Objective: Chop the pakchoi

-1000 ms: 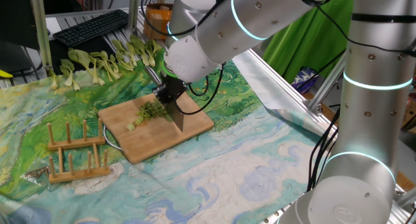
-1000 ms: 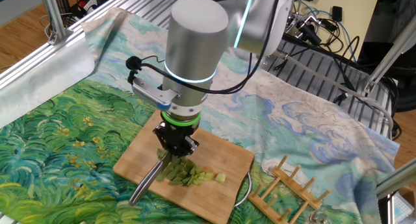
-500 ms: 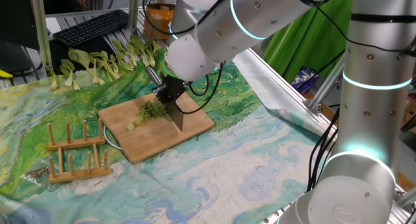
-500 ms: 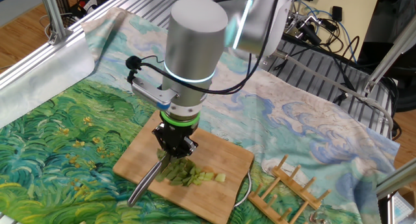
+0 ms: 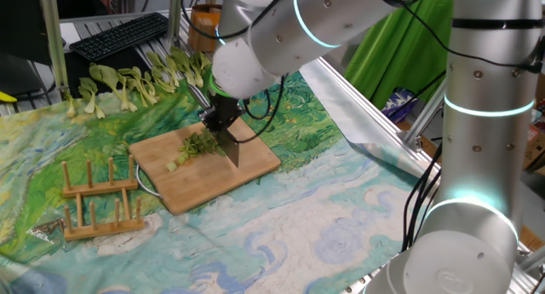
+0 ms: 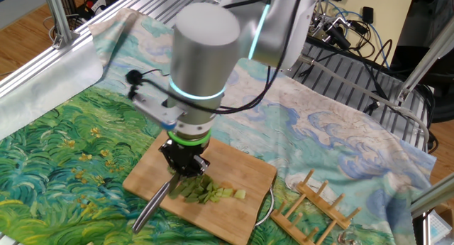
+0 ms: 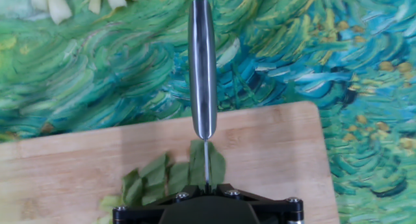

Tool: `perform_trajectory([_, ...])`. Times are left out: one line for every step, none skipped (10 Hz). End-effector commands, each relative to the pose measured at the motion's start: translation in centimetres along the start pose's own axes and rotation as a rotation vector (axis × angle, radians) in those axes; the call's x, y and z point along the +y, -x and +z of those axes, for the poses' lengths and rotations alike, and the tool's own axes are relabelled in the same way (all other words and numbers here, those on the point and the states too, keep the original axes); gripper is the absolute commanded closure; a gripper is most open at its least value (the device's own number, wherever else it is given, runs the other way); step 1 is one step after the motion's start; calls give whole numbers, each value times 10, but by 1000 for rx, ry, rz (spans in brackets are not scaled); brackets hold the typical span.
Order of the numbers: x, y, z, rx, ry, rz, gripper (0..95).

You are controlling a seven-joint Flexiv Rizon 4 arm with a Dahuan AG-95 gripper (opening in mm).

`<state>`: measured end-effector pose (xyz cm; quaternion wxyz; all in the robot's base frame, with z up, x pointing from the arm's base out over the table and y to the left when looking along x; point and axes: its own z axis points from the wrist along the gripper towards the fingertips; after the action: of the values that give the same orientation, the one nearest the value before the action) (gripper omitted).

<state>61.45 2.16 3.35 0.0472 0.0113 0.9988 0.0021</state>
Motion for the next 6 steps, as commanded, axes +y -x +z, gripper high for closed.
perform_trajectory([-1, 2, 0, -11, -11, 3, 950])
perform_trajectory([-1, 4, -2, 3, -14, -2, 950])
perform_trajectory([-1, 7, -8, 19, -10, 0, 950])
perform_trajectory([-1, 7, -9, 15, -15, 0, 950])
perform_trajectory([-1, 8, -8, 16, -15, 0, 950])
perform_trajectory([-1, 8, -7, 17, -13, -1, 950])
